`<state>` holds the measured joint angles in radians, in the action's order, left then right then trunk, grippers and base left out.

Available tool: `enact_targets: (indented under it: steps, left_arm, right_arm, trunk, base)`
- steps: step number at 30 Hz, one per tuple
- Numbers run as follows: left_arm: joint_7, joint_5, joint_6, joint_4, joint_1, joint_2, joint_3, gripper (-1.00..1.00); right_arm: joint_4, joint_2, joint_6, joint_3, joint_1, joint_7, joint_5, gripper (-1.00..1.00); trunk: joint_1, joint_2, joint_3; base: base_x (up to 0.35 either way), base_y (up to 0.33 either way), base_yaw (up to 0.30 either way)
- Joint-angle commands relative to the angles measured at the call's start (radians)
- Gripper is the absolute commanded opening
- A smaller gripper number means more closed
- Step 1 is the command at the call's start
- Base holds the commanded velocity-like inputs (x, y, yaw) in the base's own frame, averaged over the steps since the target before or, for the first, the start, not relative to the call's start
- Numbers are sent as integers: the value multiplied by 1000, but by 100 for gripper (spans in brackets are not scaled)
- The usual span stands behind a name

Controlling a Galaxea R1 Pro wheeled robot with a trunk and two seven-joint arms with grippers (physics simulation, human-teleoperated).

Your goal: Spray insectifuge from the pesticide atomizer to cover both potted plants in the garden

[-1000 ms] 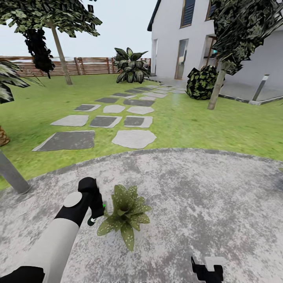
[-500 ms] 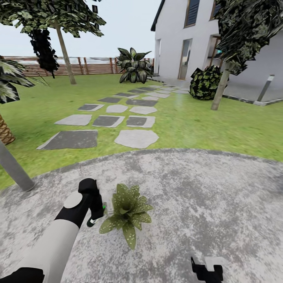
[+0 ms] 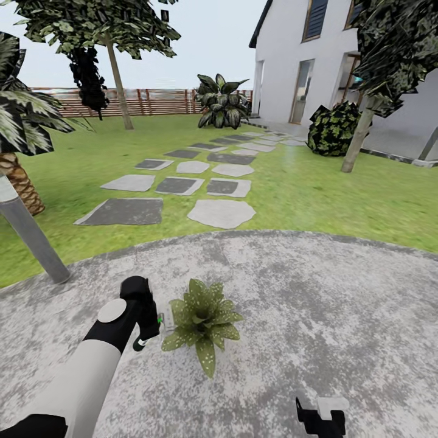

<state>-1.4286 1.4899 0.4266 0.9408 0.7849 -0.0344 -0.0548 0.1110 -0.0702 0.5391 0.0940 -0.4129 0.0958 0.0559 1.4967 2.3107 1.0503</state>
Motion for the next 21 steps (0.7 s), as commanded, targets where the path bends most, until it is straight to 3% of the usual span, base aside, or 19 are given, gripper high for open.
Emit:
enact_targets:
  steps: [1,7,12,16,20,21]
  left_arm:
    - [-6,4,11,1,0,1,-1,-100]
    - [-6,4,12,1,0,-1,2,-100]
    - [-7,4,12,1,1,-6,2,-100]
    - [-7,4,12,1,1,-9,3,-100]
    - [-7,5,12,1,1,-12,1,-100]
    - [-9,6,12,1,0,-12,-24,-100]
  right_arm:
    - [-1,0,2,9,-1,4,6,100]
    - [-1,1,2,9,0,4,5,100]
    - [-1,1,2,9,-1,4,5,100]
    - [-1,1,2,9,0,4,5,100]
    - [-1,1,2,9,-1,4,5,100]
    - [-1,1,2,9,-1,4,5,100]
  trunk:
    - [0,0,1]
    - [0,0,1]
    - [0,0,1]
    - [0,0,1]
    - [0,0,1]
    - [0,0,1]
  base:
    - [-1,-1,28]
    - [24,0,218]
    - [262,-48,244]
    - [206,-181,54]
    - [-69,-264,4]
    - [-139,-178,0]
